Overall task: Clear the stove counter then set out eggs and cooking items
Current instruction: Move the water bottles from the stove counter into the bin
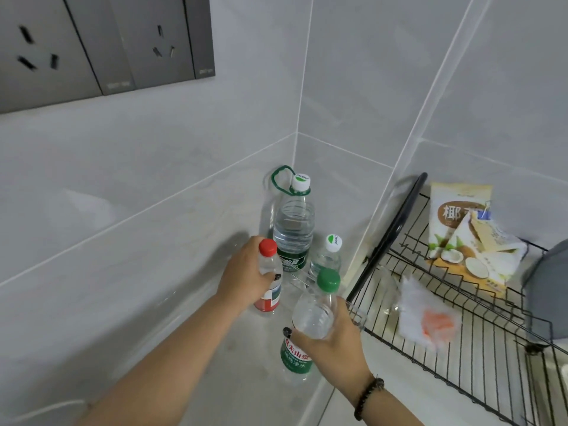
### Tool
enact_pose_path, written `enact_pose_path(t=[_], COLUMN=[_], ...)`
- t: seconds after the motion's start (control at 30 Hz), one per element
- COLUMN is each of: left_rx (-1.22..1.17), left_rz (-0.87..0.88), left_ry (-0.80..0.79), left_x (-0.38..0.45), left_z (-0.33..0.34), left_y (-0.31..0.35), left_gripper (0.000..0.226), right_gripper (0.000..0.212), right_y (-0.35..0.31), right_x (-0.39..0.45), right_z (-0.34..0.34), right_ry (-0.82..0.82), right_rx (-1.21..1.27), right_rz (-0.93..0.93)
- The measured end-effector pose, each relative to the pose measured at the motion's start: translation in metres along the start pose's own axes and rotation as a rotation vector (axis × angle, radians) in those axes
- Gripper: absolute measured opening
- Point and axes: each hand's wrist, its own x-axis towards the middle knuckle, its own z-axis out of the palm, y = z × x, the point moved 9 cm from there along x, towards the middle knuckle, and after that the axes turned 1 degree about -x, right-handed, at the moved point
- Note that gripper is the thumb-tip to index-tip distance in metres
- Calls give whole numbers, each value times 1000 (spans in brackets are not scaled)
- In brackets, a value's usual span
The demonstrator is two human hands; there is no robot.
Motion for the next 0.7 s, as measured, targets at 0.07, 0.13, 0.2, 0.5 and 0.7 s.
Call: enact_pose_path(t=[0.07,0.13,0.2,0.5,0.7], left_rx=[-5,-7,-16,-164,-292], left_rz=[8,16,13,215,203], left_ry=[-5,-19,-30,195,-198], left_x=[3,4,2,-51,-69], left_z=[0,1,2,-42,-10], left_y=[0,1,-1,56,80], left_gripper=[53,53,54,39,24], right_gripper=[80,78,75,75,77], right_y=[-2,-2,-2,4,4], right_x=[0,0,0,0,-1], right_z=[1,1,0,5,8], right_ry=[11,20,33,114,128], right_rx=[-69,-93,-95,-216,-318], right_rz=[-46,-74,-86,-74,-57])
